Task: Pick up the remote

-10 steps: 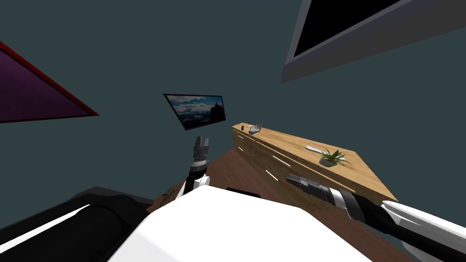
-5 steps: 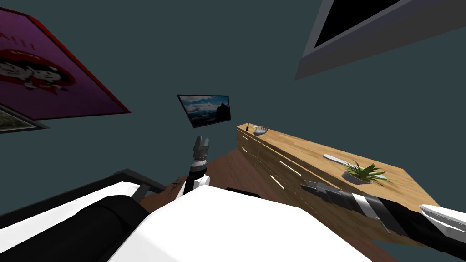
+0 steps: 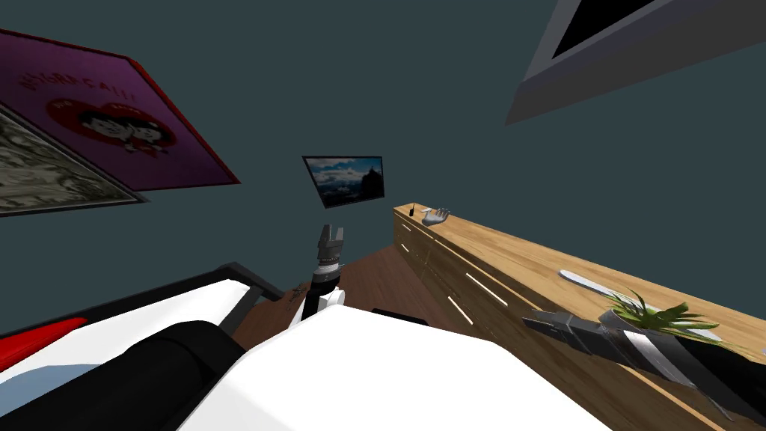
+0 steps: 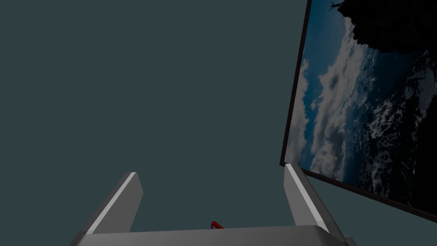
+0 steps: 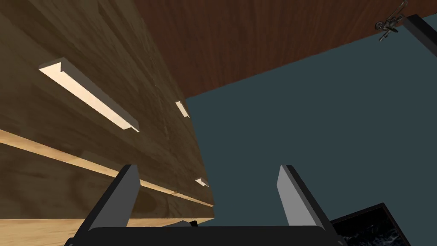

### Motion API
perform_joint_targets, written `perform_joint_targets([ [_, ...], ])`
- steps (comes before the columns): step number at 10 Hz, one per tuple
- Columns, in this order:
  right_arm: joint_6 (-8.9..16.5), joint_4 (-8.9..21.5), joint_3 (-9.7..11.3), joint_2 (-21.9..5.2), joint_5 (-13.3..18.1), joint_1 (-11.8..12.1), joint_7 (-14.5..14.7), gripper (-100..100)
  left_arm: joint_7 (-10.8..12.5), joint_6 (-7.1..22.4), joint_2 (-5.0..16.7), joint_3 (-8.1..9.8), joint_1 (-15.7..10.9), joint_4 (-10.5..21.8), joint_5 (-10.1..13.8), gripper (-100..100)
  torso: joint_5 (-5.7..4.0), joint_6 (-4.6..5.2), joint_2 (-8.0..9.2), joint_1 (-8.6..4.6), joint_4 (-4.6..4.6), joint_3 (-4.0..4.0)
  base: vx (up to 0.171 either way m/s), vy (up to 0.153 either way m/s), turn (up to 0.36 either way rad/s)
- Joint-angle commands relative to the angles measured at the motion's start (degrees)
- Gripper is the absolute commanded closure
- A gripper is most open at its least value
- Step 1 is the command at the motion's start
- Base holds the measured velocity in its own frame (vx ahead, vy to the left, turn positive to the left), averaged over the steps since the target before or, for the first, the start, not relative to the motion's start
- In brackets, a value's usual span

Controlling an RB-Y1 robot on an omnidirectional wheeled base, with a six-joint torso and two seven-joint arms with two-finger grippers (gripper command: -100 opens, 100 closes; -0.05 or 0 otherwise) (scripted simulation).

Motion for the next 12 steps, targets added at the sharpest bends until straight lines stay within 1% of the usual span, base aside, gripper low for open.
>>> perform_joint_targets([
  [1, -0.13, 2.53, 1.0, -2.86, 0.5, 0.68, 0.05, -100, 0.0, 0.0, 0.0, 0.0, 0.0, 0.0, 0.0, 0, 0.0, 0.0, 0.0, 0.0, 0.0, 0.0, 0.048, -0.112, 0.246],
  [2, -0.13, 2.53, 1.0, -3.27, 0.5, 0.68, 0.05, -100, 0.0, 0.0, 0.0, 0.0, -0.01, 0.0, 0.0, 0, 0.0, -0.05, -0.03, -0.06, -0.01, -0.02, 0.039, -0.103, 0.152],
  [3, -0.25, 4.81, 2.24, -5.26, 1.31, 1.03, 0.06, -100, 0.0, 0.0, 0.0, 0.0, 0.0, 0.0, 0.0, 0, -0.01, -0.01, -0.03, -0.01, -0.01, -0.02, 0.055, -0.118, 0.167],
  [4, -0.32, 6.96, 3.52, -6.57, 2.09, 1.46, 0.09, -100, 0.0, 0.0, 0.0, 0.0, 0.0, 0.0, 0.0, 0, -0.01, -0.02, -0.07, -0.07, -0.01, -0.04, 0.05, -0.175, 0.391],
  [5, -0.32, 6.96, 3.52, -6.96, 2.09, 1.46, 0.09, -100, 0.0, 0.0, 0.01, 0.0, -0.01, 0.0, 0.0, 0, -0.05, -0.08, -0.08, -0.25, -0.03, -0.05, 0.05, -0.15, 0.206],
  [6, -0.34, 8.95, 4.82, -8.37, 2.85, 1.97, 0.11, -100, 0.0, 0.0, 0.01, 0.01, 0.01, 0.0, 0.0, 0, -0.06, 0.0, -0.1, -0.18, -0.02, -0.06, 0.045, -0.166, 0.183],
  [7, -0.33, 10.52, 6.13, -9.5, 3.57, 2.54, 0.14, -100, 0.0, 0.0, 0.01, 0.01, 0.0, 0.0, 0.0, 0, -0.05, -0.02, -0.09, -0.24, -0.02, -0.05, 0.028, -0.243, 0.256],
  [8, -0.33, 10.76, 6.13, -9.5, 3.57, 2.54, 0.14, -100, 0.0, 0.0, 0.01, 0.01, 0.0, 0.0, 0.0, 0, -0.12, -0.02, -0.05, -0.49, -0.02, -0.04, 0.034, -0.195, 0.162],
  [10, -0.23, 13.81, 8.67, -10.98, 4.89, 3.79, 0.2, -100, 0.0, 0.0, 0.01, 0.01, 0.0, 0.0, 0.0, 0, -0.08, -0.01, -0.15, -0.22, -0.03, -0.08, 0.053, -0.18, 0.245],
  [12, -0.09, 16.01, 11.0, -11.53, 6.0, 5.08, 0.25, -100, 0.0, 0.0, 0.02, 0.01, 0.01, 0.0, 0.0, 0, -0.16, 0.0, -0.15, -0.56, -0.04, -0.09, 0.05, -0.263, 0.208],
])
